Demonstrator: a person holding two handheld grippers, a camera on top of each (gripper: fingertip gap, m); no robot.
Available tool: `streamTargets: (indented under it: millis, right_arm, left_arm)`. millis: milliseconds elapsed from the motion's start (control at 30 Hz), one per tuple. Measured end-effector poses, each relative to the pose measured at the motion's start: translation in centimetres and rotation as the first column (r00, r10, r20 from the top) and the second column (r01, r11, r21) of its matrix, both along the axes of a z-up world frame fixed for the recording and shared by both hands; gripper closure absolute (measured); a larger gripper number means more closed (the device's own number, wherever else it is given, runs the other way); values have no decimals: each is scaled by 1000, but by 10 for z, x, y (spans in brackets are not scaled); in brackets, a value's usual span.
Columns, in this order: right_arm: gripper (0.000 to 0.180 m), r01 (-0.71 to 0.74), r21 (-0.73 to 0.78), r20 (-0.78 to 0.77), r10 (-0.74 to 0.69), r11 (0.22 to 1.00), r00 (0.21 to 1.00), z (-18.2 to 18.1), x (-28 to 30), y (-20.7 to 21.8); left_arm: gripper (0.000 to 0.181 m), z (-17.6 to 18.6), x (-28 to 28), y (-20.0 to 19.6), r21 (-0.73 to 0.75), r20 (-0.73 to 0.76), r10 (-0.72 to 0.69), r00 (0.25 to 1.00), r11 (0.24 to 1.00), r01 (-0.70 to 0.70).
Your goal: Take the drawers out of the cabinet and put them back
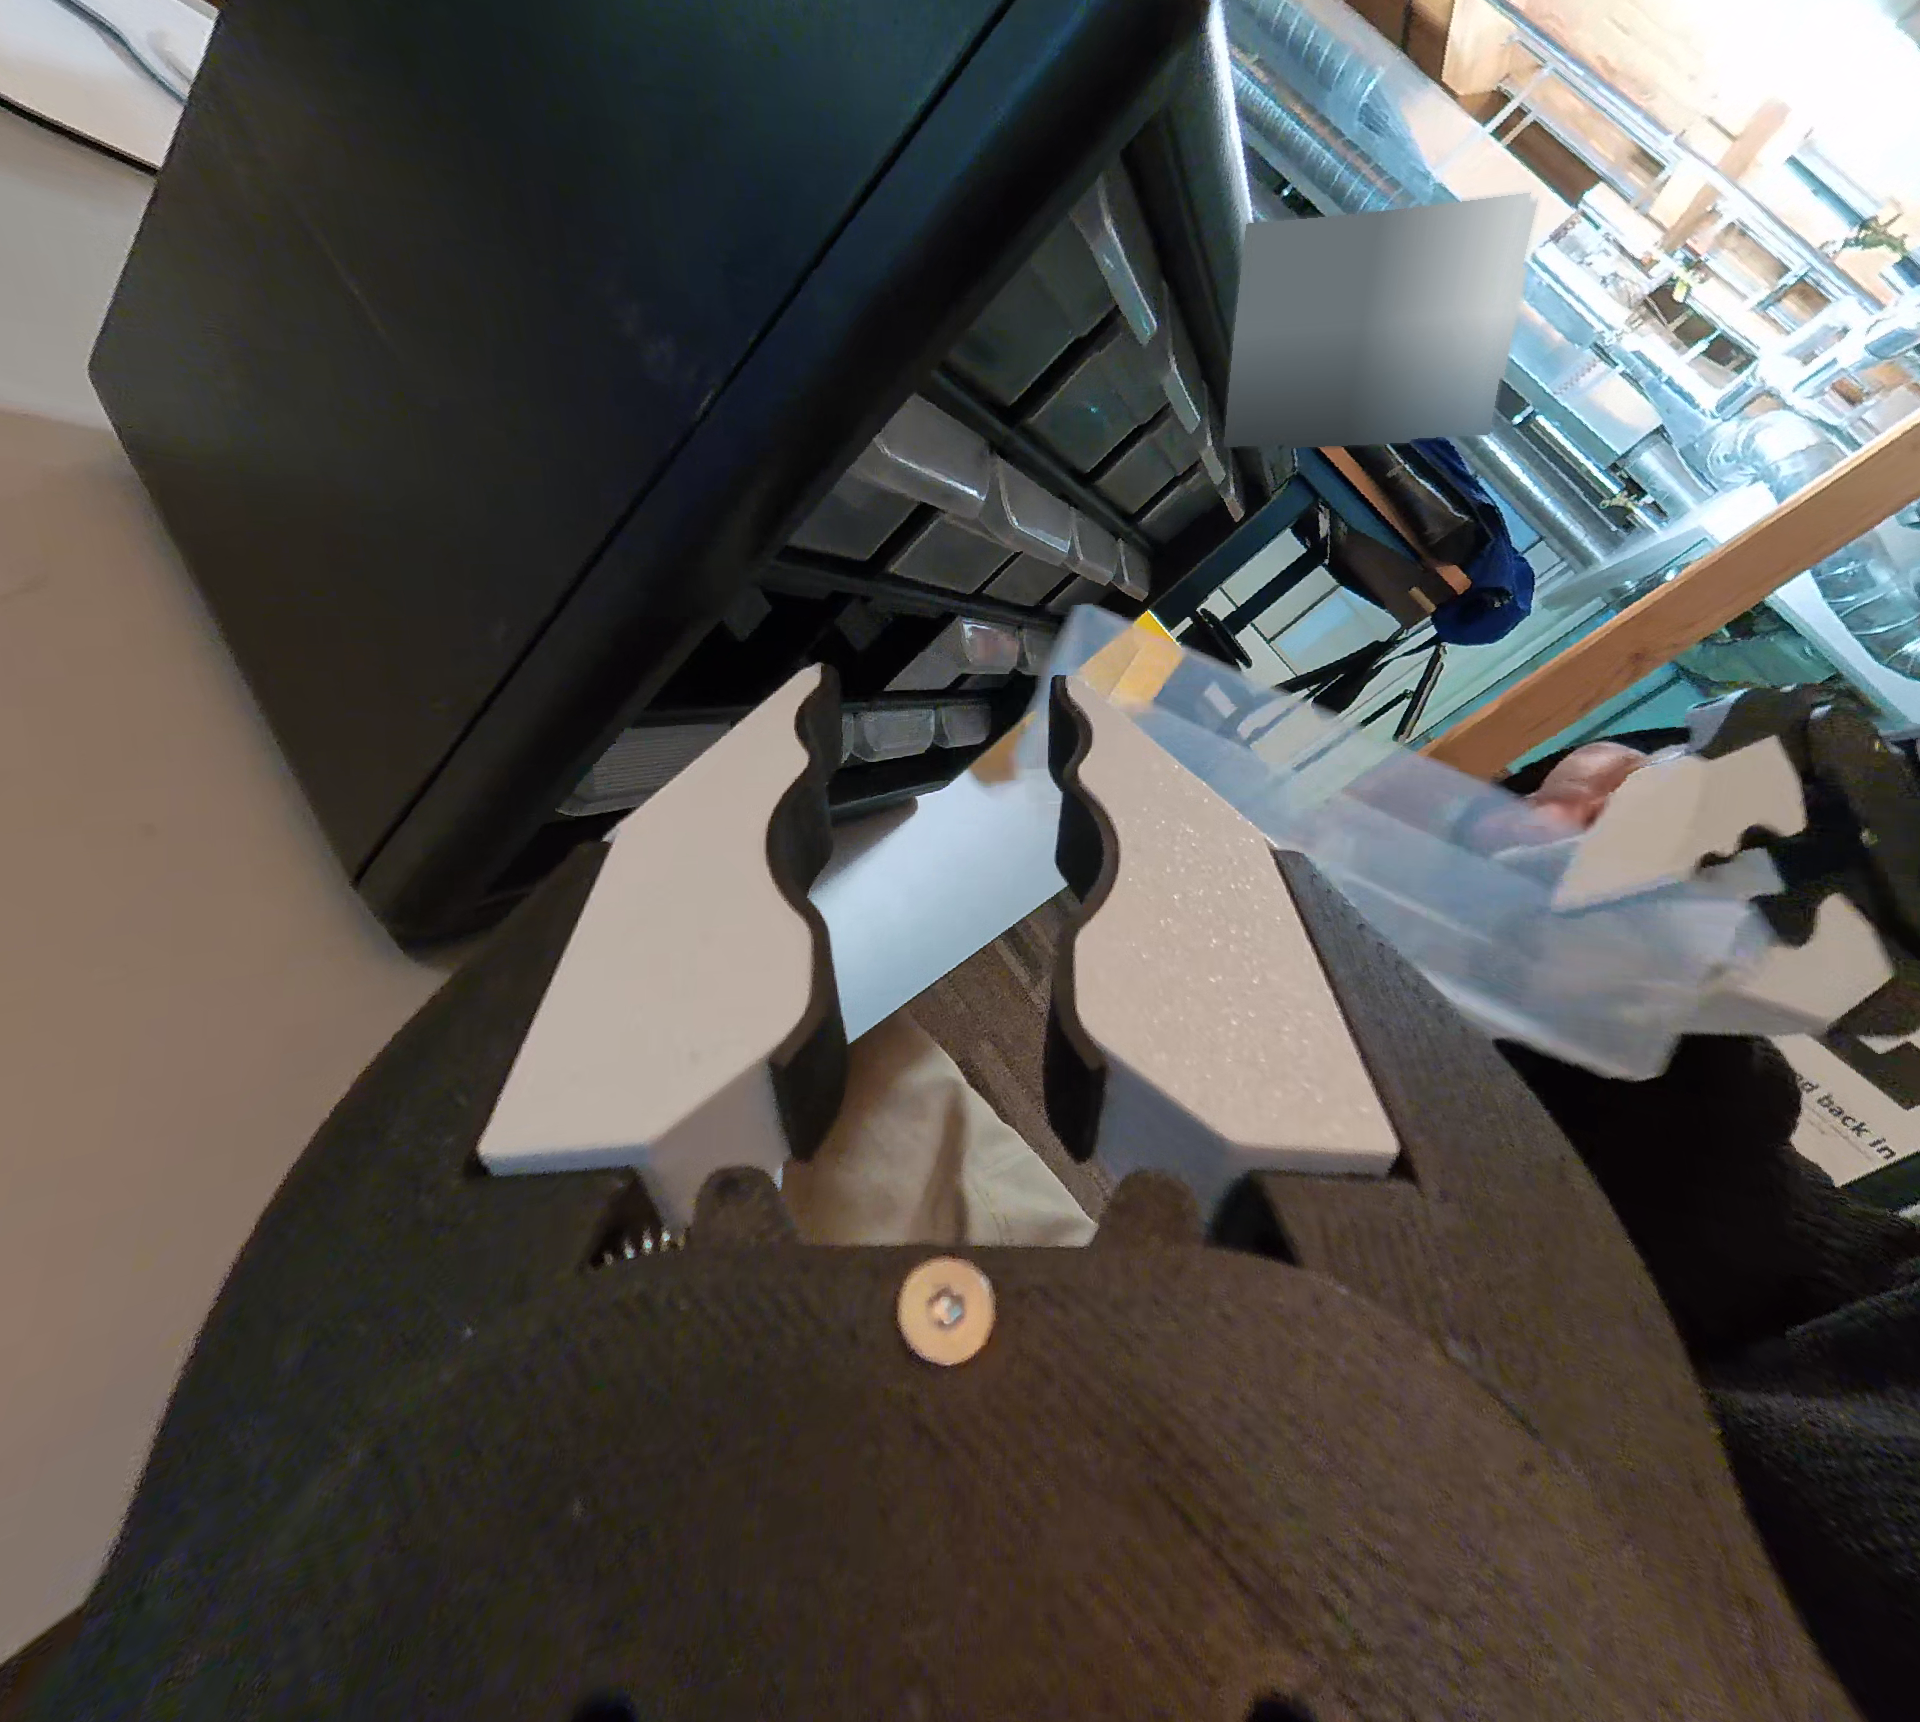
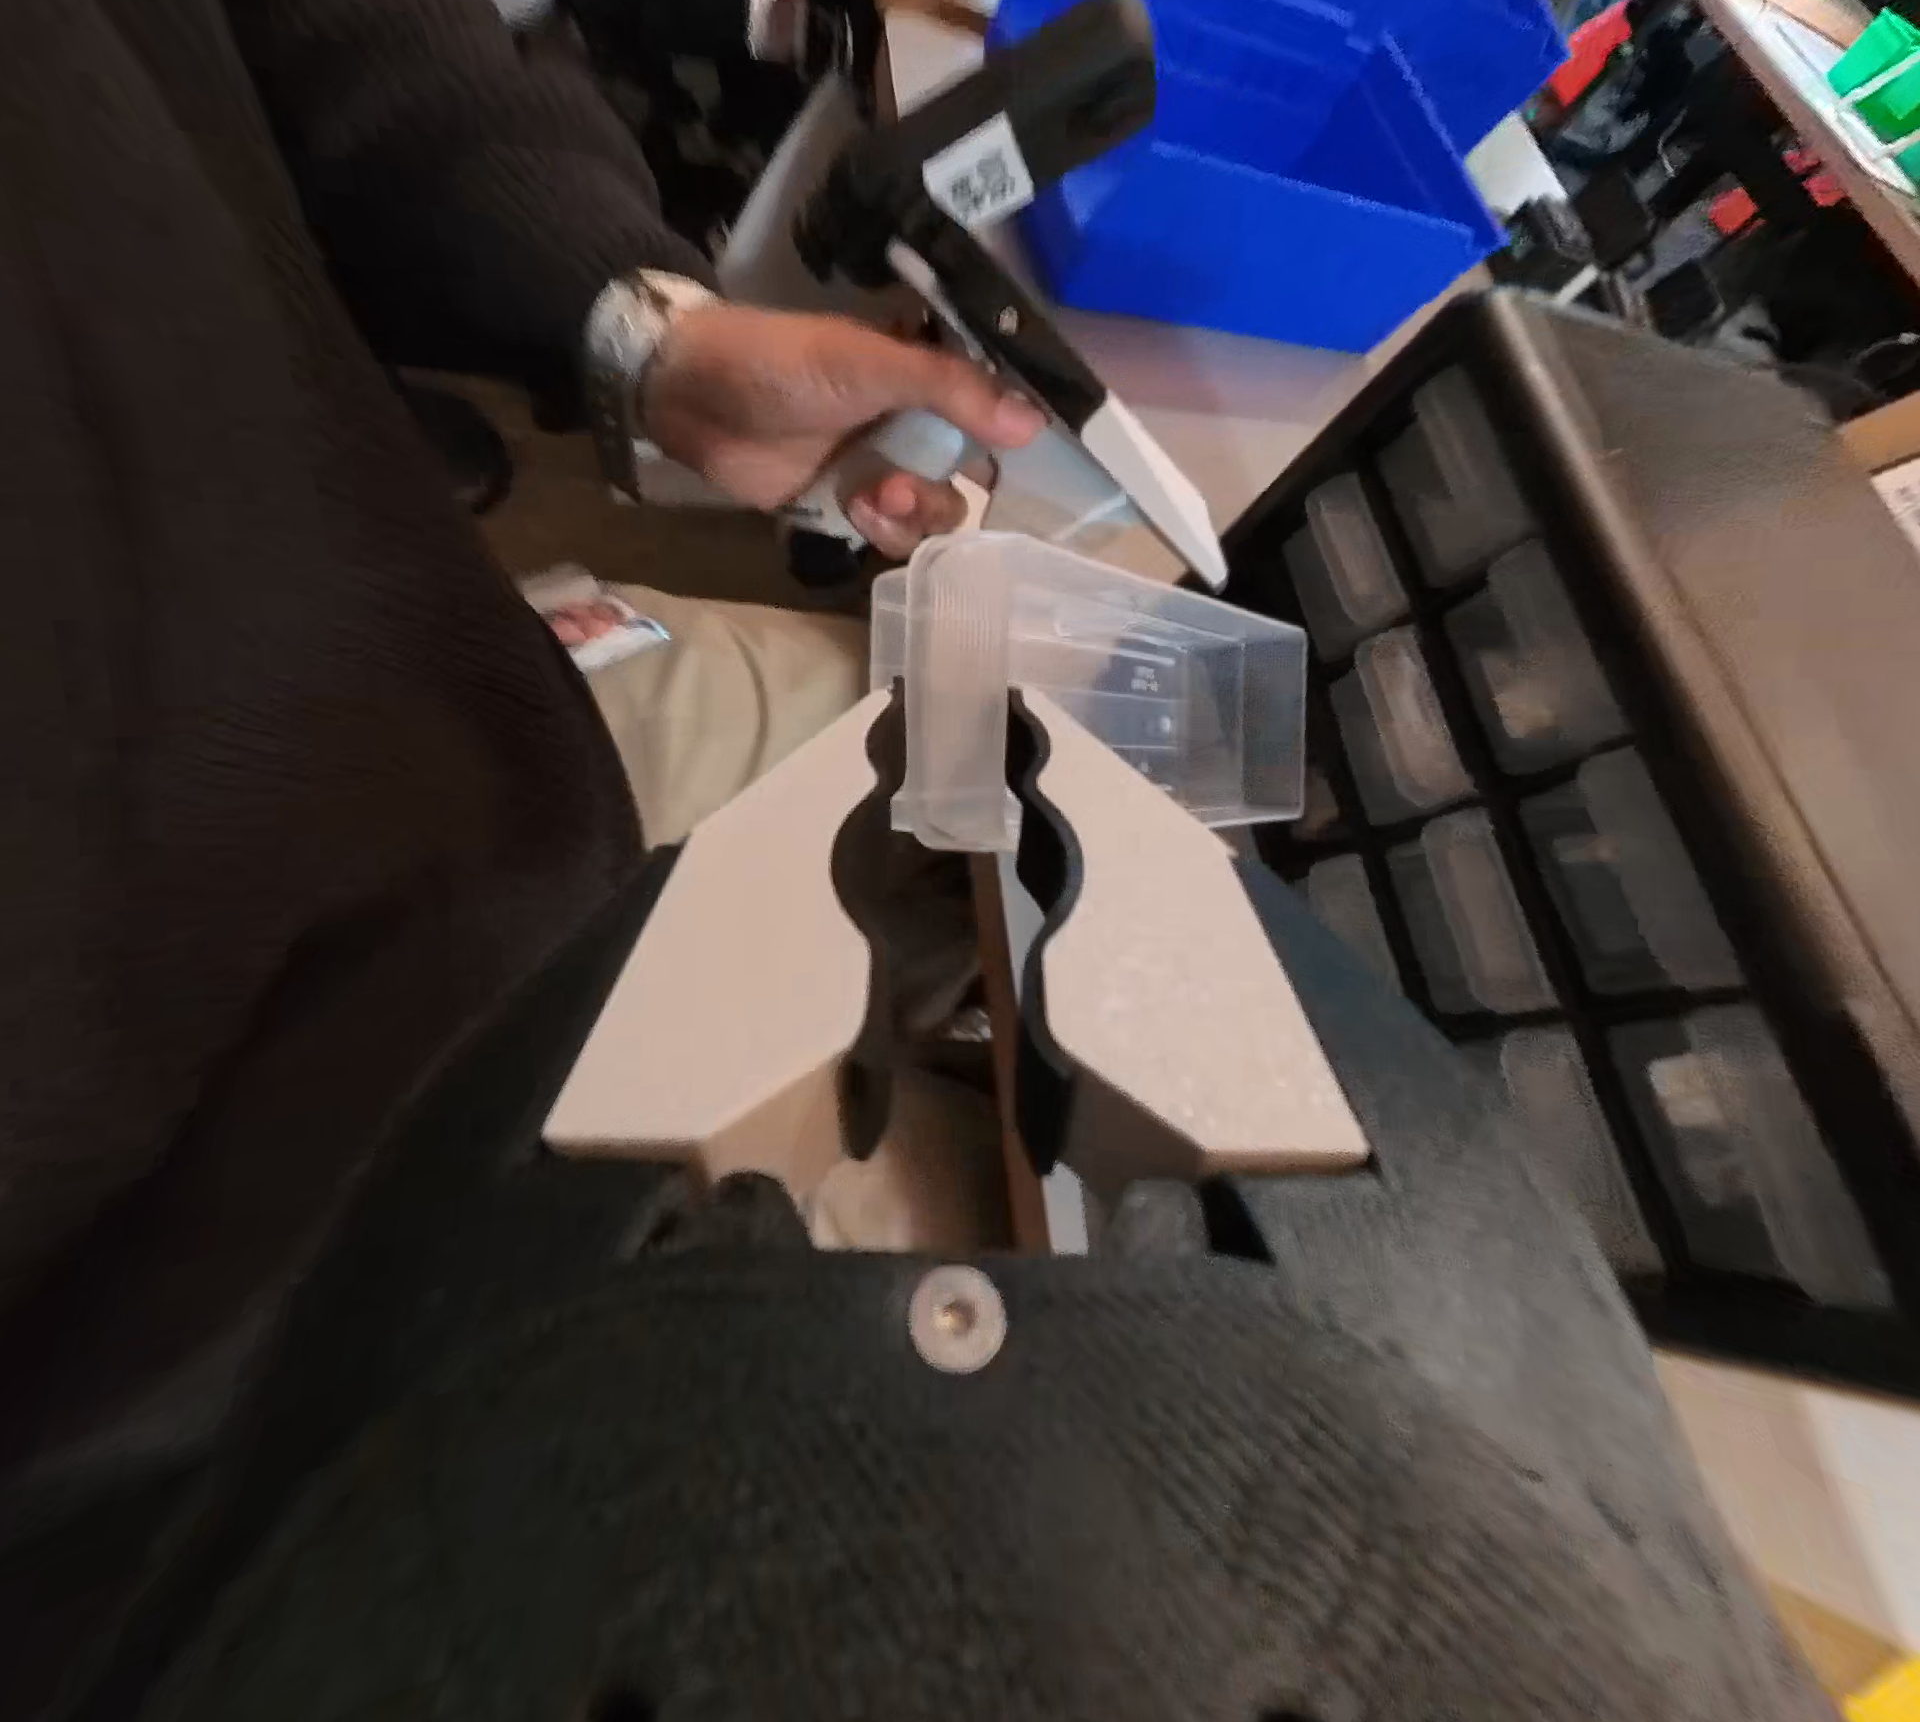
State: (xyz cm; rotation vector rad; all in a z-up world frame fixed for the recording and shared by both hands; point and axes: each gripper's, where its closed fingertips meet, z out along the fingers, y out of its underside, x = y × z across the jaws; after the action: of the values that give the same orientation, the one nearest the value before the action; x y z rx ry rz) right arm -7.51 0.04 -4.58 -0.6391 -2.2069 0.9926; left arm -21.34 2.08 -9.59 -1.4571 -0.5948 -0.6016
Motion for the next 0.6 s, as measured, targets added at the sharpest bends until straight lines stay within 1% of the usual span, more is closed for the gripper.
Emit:
streamTargets:
  millis: [100,167,233,300,367,433,500,533,600]
  right_arm:
    - [162,-3,-129,-64,-5,992,998,45,22,15]
    - [162,51,-173,-147,-77,984,986,78,32,42]
    - [162,152,-185,-228,-193,971,954,104,38,84]
    - [163,293,-175,-272,-333,940,903,116,39,141]
    - [163,478,-127,-281,-494,869,823,108,34,214]
    - [163,647,-65,-257,-639,760,725,83,28,293]
    - [163,756,-28,-183,-747,654,640,43,20,362]
    - [162,790,-9,-133,-784,613,606,19,16,391]
    - [162,849,79,-61,-847,523,528,-27,9,438]
  left_arm:
    - [143,0,2,1,-2,-5,-5,1000,1000,5]
    - [143,0,5,2,-5,-15,-11,1000,1000,11]
    - [143,-1,7,3,-10,-25,-16,1000,1000,16]
    - [143,-2,9,4,-17,-36,-20,999,1000,19]
    - [143,-4,11,5,-24,-44,-22,999,999,21]
    - [143,-5,12,6,-29,-48,-25,999,999,24]
    - [143,-6,13,7,-34,-51,-26,998,999,24]
    - [143,-8,13,7,-38,-51,-28,998,999,26]
    - [144,-10,15,8,-46,-54,-33,998,998,31]
